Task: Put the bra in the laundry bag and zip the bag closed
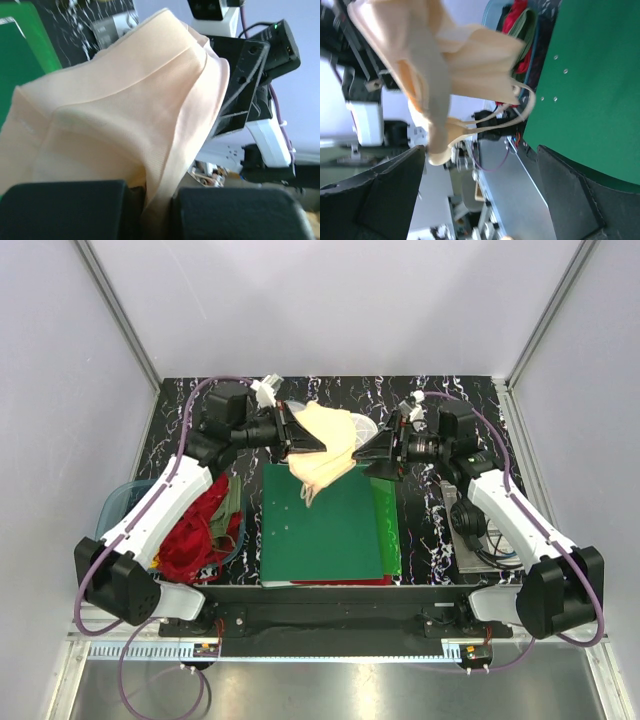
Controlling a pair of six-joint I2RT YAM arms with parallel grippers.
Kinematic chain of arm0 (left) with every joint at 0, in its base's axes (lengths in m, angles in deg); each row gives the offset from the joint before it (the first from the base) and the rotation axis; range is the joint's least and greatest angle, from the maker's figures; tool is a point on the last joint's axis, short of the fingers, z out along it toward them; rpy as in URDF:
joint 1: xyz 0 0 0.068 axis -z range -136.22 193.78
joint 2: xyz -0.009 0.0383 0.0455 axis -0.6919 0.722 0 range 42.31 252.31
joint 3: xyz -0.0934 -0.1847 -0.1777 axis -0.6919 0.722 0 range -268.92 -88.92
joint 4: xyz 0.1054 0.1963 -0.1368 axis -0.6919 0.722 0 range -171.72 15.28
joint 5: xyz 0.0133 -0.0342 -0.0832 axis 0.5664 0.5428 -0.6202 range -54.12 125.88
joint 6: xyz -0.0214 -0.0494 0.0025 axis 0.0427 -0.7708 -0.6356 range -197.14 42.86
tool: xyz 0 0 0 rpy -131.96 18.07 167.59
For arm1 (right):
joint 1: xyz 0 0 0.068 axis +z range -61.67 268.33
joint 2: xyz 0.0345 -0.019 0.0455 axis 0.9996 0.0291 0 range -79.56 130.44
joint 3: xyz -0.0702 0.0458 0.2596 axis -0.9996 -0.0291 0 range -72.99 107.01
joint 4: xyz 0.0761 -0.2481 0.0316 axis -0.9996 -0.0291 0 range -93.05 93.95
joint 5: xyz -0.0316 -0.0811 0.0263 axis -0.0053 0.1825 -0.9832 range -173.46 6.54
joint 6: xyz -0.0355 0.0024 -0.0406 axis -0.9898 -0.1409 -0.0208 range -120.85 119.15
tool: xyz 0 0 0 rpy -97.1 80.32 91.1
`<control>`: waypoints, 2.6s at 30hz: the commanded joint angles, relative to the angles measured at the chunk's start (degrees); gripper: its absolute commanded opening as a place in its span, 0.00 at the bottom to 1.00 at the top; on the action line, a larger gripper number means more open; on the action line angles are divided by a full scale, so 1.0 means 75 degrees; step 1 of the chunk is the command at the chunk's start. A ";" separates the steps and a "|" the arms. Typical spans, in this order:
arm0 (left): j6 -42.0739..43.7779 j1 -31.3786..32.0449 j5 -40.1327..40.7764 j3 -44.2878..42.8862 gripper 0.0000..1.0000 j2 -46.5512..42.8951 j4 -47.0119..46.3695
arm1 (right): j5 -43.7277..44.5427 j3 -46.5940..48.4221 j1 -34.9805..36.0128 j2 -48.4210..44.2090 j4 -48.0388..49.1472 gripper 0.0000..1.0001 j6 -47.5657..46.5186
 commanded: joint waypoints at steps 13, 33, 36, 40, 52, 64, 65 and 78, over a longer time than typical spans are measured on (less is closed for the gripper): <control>-0.0405 0.0232 0.2544 -0.1022 0.00 -0.0201 -0.0030 | 0.2959 0.0315 0.0801 -0.0362 0.1663 1.00 0.3737; -0.0604 0.1298 0.3938 -0.0215 0.00 -0.1056 -0.0334 | 0.4448 -0.0515 0.1715 -0.0256 0.2695 1.00 0.5472; -0.0908 0.1380 0.4020 0.0299 0.00 -0.1372 -0.0708 | 0.4729 -0.0714 0.1716 -0.0315 0.2858 0.98 0.5694; -0.1482 0.1556 0.4149 0.0957 0.00 -0.1654 -0.1376 | 0.4906 -0.0774 0.1798 -0.0116 0.3525 0.86 0.5988; -0.1425 0.1767 0.4114 0.1204 0.02 -0.1712 -0.1366 | 0.4672 -0.0645 0.1809 0.0259 0.4287 0.14 0.5930; 0.0987 0.0903 0.3459 0.0782 0.99 -0.2673 0.1549 | 0.1440 -0.0740 0.0581 0.0271 0.4242 0.00 0.3752; 0.1082 0.0749 0.3087 0.0875 0.99 -0.2743 0.1622 | 0.1159 -0.0588 0.0463 0.0317 0.4079 0.00 0.3587; 0.1540 0.0267 -0.0139 0.0349 0.99 -0.1772 0.1564 | -0.2195 -0.0212 0.0216 0.0798 0.2416 0.00 0.1104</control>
